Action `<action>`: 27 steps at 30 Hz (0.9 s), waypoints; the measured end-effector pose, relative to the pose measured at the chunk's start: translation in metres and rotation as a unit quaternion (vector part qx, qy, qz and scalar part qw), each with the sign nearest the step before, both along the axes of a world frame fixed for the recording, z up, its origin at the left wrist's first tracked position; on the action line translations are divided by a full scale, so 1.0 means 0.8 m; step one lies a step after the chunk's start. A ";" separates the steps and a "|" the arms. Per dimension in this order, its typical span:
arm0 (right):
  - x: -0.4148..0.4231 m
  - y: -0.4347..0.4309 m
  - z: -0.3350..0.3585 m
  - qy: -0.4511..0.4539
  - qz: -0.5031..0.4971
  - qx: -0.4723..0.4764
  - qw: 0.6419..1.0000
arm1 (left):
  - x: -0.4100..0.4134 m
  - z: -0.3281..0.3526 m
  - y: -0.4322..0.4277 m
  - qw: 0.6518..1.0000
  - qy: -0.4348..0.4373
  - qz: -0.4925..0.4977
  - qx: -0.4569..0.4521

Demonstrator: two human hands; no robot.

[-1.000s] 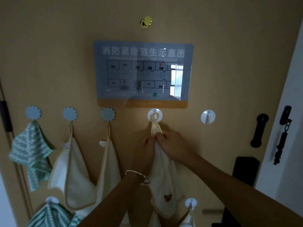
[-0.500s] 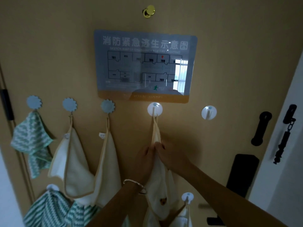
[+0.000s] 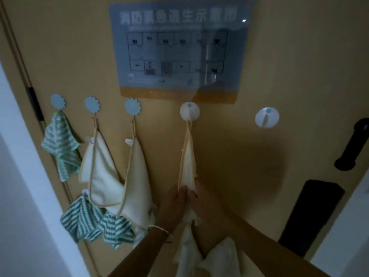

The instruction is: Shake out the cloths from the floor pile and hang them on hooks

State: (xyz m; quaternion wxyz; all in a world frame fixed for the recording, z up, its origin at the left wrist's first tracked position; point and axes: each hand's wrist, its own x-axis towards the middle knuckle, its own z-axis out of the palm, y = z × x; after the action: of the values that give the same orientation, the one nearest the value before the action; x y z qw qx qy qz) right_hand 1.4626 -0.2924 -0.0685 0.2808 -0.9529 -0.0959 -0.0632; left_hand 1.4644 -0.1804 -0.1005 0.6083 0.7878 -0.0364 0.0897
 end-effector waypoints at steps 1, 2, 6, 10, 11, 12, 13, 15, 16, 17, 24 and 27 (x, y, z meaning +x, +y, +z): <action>-0.005 -0.008 -0.011 0.016 0.007 -0.009 1.000 | -0.008 -0.009 -0.006 1.000 0.006 0.006 -0.004; -0.010 -0.015 -0.022 0.033 0.015 -0.021 0.999 | -0.017 -0.018 -0.012 1.000 0.021 0.014 -0.013; -0.023 -0.037 -0.068 0.103 0.057 -0.011 0.993 | -0.048 -0.054 -0.034 0.993 0.083 0.081 -0.017; -0.033 -0.030 -0.107 0.156 0.137 -0.035 0.978 | -0.081 -0.082 -0.029 0.980 0.124 0.158 0.010; -0.038 -0.025 -0.116 0.166 0.158 -0.047 0.972 | -0.093 -0.088 -0.024 0.975 0.138 0.177 0.013; -0.044 -0.018 -0.122 0.175 0.180 -0.051 0.967 | -0.105 -0.093 -0.019 0.969 0.150 0.197 0.013; -0.051 -0.009 -0.126 0.183 0.202 -0.052 0.961 | -0.118 -0.096 -0.014 0.963 0.160 0.217 0.014; -0.064 0.013 -0.128 0.184 0.246 -0.055 0.950 | -0.144 -0.099 -0.001 0.951 0.167 0.260 0.016; -0.070 0.027 -0.127 0.182 0.270 -0.052 0.944 | -0.158 -0.099 0.007 0.945 0.169 0.280 0.015; -0.077 0.041 -0.125 0.182 0.292 -0.047 0.938 | -0.172 -0.098 0.016 0.939 0.171 0.299 0.012; -0.161 0.145 -0.100 0.154 0.432 -0.055 0.887 | -0.287 -0.079 0.097 0.887 0.154 0.435 -0.005; -0.216 0.199 -0.087 0.127 0.489 -0.064 0.861 | -0.357 -0.070 0.135 0.865 0.145 0.480 -0.007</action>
State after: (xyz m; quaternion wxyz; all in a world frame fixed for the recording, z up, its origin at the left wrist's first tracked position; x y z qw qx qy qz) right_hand 1.2902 -0.1328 -0.1383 0.2239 -0.7993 -0.5166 0.2100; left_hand 1.1784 -0.0724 -0.1569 0.4941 0.7075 0.4355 0.2562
